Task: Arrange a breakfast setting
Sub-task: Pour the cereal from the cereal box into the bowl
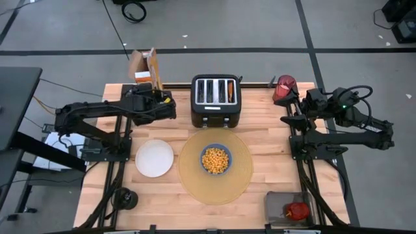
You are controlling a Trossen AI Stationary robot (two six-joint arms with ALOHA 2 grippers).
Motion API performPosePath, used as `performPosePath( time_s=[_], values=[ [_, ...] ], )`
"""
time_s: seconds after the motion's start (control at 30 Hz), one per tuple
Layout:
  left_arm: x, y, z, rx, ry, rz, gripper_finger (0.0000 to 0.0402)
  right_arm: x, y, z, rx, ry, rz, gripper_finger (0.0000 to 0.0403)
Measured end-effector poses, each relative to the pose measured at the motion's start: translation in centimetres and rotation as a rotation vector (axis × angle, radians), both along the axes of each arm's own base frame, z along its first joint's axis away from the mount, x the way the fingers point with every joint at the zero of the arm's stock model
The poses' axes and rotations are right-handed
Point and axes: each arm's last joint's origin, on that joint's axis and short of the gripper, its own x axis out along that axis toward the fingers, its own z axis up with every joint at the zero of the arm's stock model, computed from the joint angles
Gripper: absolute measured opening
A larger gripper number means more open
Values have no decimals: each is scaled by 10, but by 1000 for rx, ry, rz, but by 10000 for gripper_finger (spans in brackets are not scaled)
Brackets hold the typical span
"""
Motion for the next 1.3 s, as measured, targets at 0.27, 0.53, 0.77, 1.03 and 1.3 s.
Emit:
performPosePath(
  time_s=[0.27, 0.53, 0.77, 1.03, 1.3],
  values=[
    [-14, 21, -29, -60, 11, 135, 141, 0, -1, 0, 22, 1, -19, 348],
    [-23, 39, -39, -80, 10, 221, 141, 0, -1, 0, 64, 3, -11, 348],
    [-30, 43, -37, -154, 90, 210, 141, 0, -1, 0, 136, 8, 2, 348],
    [-36, 53, -56, -106, 30, 317, 141, 1, -1, -4, 158, 43, 2, 348],
    [-47, 61, -83, -105, 13, 382, 142, 1, 0, -5, 246, 71, 49, 348]
  ],
)
